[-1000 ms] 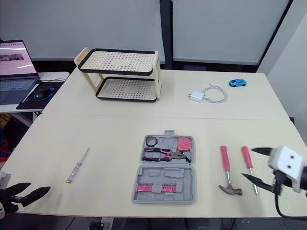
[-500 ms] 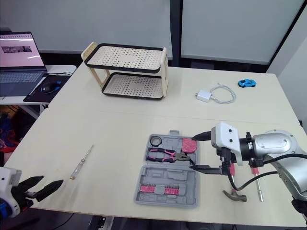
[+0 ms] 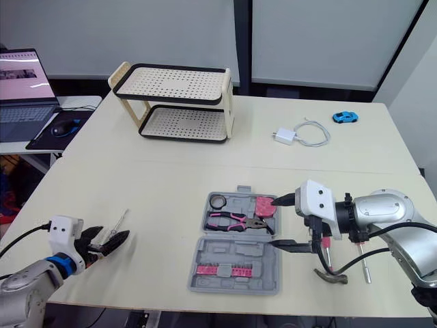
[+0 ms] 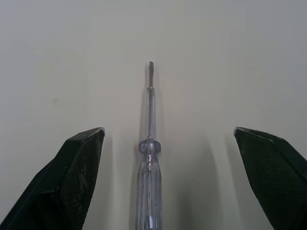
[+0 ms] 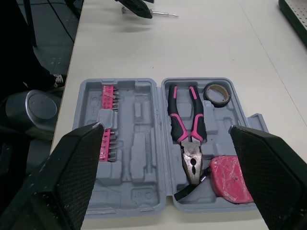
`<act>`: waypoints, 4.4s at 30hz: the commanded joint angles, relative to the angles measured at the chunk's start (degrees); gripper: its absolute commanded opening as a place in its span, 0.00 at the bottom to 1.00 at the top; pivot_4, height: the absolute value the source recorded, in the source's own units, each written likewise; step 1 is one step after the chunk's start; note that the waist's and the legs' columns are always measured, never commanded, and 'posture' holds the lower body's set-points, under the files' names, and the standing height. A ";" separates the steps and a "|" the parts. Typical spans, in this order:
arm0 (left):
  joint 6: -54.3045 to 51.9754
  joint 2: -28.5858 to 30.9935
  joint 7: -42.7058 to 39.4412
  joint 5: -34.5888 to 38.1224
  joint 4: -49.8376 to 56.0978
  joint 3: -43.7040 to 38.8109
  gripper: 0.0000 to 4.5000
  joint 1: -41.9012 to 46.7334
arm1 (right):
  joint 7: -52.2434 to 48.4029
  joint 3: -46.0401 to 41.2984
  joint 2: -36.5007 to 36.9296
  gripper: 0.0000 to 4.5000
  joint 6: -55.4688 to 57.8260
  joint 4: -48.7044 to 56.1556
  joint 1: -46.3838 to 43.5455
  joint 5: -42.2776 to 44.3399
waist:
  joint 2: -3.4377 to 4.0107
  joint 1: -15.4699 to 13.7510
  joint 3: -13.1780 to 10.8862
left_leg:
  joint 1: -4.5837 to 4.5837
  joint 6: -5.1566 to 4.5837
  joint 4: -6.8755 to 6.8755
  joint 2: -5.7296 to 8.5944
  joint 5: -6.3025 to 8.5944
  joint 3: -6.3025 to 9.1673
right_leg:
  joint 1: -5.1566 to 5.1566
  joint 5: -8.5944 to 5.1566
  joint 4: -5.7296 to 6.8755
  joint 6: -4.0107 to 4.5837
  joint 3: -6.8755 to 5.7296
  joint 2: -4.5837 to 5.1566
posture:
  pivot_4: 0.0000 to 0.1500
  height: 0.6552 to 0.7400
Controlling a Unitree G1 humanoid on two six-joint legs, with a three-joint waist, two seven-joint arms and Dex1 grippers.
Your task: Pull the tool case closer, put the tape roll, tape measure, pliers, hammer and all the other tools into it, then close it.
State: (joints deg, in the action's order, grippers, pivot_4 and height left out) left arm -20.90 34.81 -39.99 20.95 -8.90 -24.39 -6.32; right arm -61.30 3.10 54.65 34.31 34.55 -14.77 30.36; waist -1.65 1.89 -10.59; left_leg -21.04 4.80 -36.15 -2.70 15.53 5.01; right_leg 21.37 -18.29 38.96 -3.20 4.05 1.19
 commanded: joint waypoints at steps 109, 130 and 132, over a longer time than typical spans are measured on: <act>8.94 2.15 -27.94 -16.36 16.65 43.60 0.71 27.99 | 12.41 -11.10 5.40 1.00 10.88 16.67 20.46 0.09 | 0.14 -0.24 0.01 | -0.44 -0.03 -0.89 0.08 -0.02 0.19 | -0.07 0.18 0.05 -0.32 0.02 -0.11 | 1.00 0.94; 14.76 -2.21 -25.66 -24.62 4.01 50.41 0.00 28.98 | 13.29 -10.36 5.61 1.00 11.55 17.37 19.90 0.79 | 0.15 -0.24 0.03 | -0.46 -0.04 -0.89 0.09 -0.02 0.21 | -0.07 0.18 0.05 -0.31 0.00 -0.11 | 1.00 0.94; 15.30 -2.51 -25.42 -24.92 3.33 50.35 0.00 28.70 | 13.23 -10.51 5.69 1.00 11.66 17.49 19.93 0.90 | 0.15 -0.25 0.03 | -0.45 -0.04 -0.89 0.10 -0.02 0.20 | -0.08 0.19 0.05 -0.32 0.01 -0.11 | 1.00 0.94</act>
State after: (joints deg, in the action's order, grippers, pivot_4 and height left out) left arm -6.16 32.20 -65.84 -2.76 -4.79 25.12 22.54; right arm -48.27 -6.65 60.05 45.95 49.98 5.60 30.52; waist -1.50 1.65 -10.56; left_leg -21.48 4.77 -37.05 -2.61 15.52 5.21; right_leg 21.29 -18.10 39.01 -3.51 4.05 1.07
